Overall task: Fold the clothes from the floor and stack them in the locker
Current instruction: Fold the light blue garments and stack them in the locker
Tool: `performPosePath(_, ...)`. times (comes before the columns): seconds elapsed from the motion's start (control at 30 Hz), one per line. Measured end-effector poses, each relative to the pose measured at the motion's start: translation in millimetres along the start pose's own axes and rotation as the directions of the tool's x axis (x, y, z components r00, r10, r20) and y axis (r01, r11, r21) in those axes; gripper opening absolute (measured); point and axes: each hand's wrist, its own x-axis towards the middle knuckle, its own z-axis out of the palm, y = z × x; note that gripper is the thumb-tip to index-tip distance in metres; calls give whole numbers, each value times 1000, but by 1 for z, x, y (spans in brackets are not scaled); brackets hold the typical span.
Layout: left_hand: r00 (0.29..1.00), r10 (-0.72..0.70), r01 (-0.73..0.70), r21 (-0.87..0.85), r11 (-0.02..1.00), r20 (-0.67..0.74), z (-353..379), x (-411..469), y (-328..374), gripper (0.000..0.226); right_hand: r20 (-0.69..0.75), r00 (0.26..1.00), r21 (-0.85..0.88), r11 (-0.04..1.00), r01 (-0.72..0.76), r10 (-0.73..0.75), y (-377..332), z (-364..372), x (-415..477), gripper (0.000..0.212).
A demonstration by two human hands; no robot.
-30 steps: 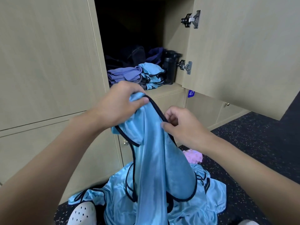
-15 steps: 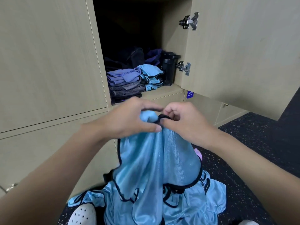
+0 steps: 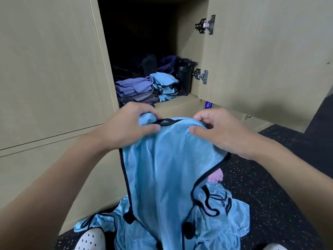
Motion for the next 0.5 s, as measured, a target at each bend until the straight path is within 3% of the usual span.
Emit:
performPosePath(0.1,996,47,-30,-210,977,77,12,-2,12,35,22,999,62,998,28,-30,-5,0,-1,6)
performPosePath(0.27,1000,30,-26,-273,962,10,22,-1,21,2,22,1000,96,995,8,-10,-6,-2,-1,5)
performPosePath(0.4,992,-31,-9,-315,949,-122,19,1,23,12,-27,1000,192,981,17,-12,-5,-1,-3,11)
performPosePath(0.5,988,-57,3,-351,936,-143,16,0,24,16,-84,996,207,978,-5,23,-2,2,-1,20)
